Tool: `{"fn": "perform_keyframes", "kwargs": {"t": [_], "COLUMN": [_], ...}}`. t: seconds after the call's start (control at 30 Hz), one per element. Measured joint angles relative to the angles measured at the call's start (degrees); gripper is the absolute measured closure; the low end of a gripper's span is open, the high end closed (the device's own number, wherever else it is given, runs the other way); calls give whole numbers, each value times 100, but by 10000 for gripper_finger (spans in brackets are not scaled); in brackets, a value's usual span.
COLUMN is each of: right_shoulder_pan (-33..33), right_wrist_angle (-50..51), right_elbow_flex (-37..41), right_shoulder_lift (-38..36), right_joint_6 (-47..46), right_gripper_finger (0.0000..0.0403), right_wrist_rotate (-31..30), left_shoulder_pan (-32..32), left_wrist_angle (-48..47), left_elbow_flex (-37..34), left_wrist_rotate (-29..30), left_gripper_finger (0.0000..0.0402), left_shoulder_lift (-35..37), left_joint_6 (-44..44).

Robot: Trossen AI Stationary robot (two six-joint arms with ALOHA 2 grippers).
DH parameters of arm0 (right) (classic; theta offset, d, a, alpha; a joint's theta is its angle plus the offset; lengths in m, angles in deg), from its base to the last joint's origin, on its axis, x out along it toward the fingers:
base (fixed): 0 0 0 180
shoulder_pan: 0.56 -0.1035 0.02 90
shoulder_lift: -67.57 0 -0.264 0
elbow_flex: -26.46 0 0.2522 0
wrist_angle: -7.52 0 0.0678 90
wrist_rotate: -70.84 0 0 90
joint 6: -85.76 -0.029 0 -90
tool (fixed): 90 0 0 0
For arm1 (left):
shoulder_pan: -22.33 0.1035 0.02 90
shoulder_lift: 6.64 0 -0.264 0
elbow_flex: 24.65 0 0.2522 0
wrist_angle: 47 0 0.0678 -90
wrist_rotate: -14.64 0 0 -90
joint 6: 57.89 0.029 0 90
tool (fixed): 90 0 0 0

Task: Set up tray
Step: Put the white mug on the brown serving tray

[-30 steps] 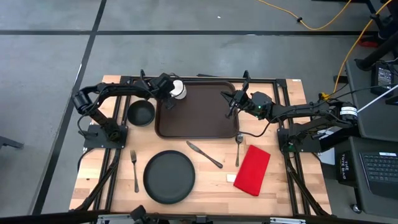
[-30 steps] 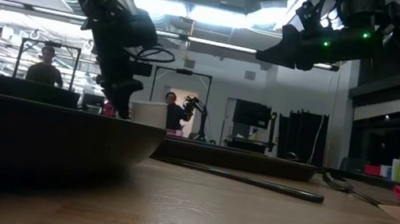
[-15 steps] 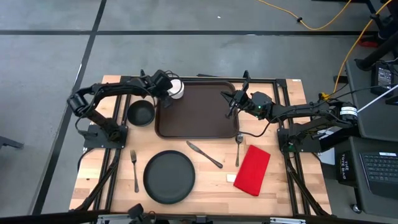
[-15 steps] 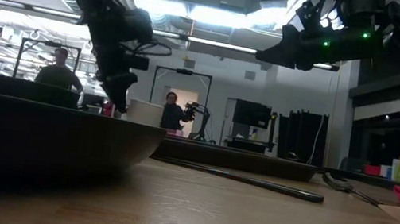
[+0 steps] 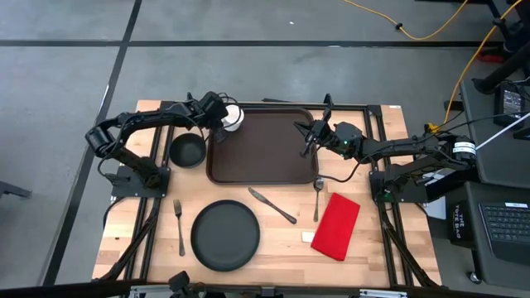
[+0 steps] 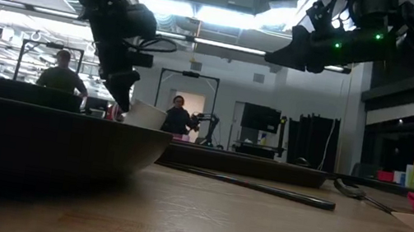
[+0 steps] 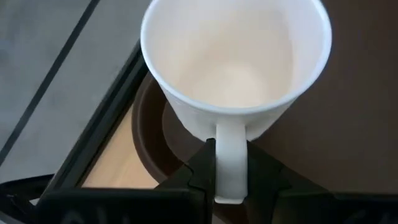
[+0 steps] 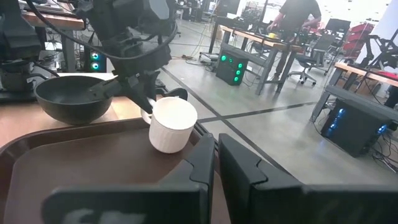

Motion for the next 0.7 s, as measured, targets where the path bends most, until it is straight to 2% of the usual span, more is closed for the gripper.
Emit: {"fn": "perform_keyframes", "kwargs": {"t": [0.27, 0.53, 0.7], "right_shoulder_pan": [-2, -2, -2], "right_wrist_angle": [0, -2, -2], "right_elbow_flex": [0, 0, 0], "right_shoulder_lift": [2, 1, 2], "right_joint_6": [-2, -2, -2], "right_gripper_finger": [374, 374, 374], "right_wrist_rotate": [0, 0, 0], "left_shoulder_pan": [102, 336, 390], "left_wrist_angle": [2, 3, 7], "left_elbow_flex": [0, 0, 0], "left_wrist_rotate": [281, -252, -286], "left_gripper_finger": [351, 352, 352], "left_shoulder_lift": [1, -51, -164], "left_joint_6": [51, 74, 112]}}
